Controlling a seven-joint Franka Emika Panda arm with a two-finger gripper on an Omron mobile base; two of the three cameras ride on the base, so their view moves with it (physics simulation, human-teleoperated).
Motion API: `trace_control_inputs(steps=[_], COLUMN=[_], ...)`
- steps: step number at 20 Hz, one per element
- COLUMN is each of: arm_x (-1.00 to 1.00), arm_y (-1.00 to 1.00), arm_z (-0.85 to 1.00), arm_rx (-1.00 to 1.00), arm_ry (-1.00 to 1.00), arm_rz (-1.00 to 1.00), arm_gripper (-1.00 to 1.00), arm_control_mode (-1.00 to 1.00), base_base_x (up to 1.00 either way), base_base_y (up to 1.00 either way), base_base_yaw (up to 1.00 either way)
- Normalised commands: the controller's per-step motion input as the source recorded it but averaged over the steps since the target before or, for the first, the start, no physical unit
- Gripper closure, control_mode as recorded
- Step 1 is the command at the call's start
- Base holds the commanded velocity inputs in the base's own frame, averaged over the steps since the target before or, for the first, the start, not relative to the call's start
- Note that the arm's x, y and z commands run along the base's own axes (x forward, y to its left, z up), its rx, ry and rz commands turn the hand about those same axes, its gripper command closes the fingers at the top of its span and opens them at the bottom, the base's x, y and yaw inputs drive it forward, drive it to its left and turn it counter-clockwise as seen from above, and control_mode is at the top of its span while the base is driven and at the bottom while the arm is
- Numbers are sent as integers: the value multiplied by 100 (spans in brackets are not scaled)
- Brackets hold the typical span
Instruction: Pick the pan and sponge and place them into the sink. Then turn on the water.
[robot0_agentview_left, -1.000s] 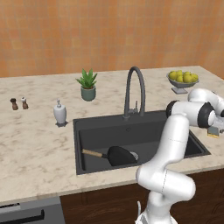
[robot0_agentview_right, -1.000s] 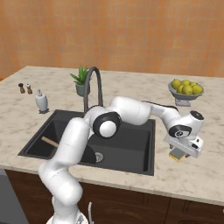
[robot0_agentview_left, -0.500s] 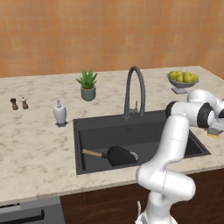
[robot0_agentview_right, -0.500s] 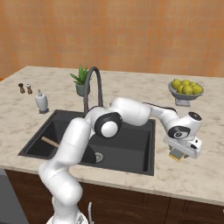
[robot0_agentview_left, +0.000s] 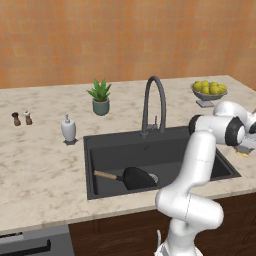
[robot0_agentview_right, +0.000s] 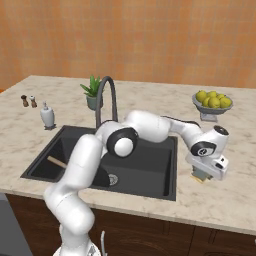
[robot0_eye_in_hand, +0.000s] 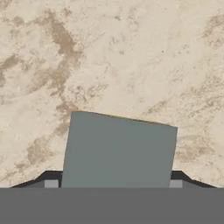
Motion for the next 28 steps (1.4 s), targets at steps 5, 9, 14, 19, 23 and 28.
trace_control_inputs(steps=[5,9,14,19,23,28], arm_x=[-57,-48,-39,-1,0,2], arm_y=[92,99,100,100,100,87], arm_z=[51,65,38,19,2,-6], arm_rx=[-2,-7,-4,0,1,5], arm_ry=[-28,-22,-12,0,1,1], arm_rz=[8,9,10,13,17,15], arm_gripper=[100,100,100,100,100,100], arm_control_mode=[-100,-100,-100,-100,-100,-100], base_base_x=[0,0,0,0,0,0], base_base_y=[0,0,0,0,0,0], base_base_yaw=[0,0,0,0,0,0])
